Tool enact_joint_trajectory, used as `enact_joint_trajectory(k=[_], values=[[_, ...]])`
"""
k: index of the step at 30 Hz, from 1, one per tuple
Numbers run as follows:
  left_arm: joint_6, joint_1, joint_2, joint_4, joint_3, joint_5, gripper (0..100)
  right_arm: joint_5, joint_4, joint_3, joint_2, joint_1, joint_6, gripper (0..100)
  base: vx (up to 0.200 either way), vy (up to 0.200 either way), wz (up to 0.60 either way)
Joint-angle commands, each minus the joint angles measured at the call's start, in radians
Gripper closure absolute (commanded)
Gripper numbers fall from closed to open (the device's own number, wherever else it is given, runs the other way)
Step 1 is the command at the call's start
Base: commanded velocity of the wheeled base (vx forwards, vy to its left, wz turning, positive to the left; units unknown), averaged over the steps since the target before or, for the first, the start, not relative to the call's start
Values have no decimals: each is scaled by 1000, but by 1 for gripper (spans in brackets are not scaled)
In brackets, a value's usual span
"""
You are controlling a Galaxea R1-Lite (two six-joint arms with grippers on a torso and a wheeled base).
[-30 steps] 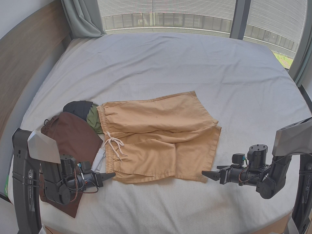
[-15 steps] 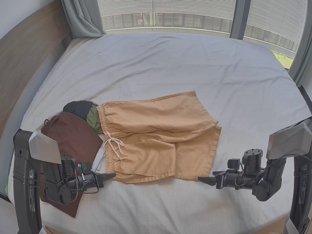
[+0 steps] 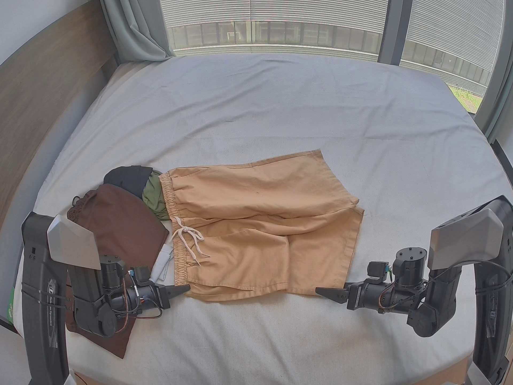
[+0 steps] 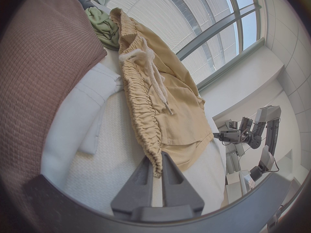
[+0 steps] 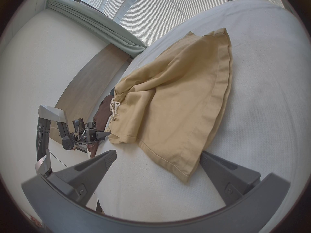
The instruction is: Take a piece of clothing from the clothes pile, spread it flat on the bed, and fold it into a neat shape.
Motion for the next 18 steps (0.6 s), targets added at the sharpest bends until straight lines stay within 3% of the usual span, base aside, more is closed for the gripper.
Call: enact_joint_trajectory(k=[1, 16, 17, 18], values=[[-1, 1, 1, 0, -1, 0, 100, 0, -6, 1, 30, 6, 2, 0, 0, 0, 0], [1, 1, 8, 0, -6, 1, 100, 0, -6, 9, 38, 7, 2, 0, 0, 0, 0], [2, 1, 8, 0, -6, 1, 100, 0, -6, 7, 38, 7, 2, 100, 0, 0, 0], [2, 1, 8, 0, -6, 1, 100, 0, -6, 7, 38, 6, 2, 100, 0, 0, 0]])
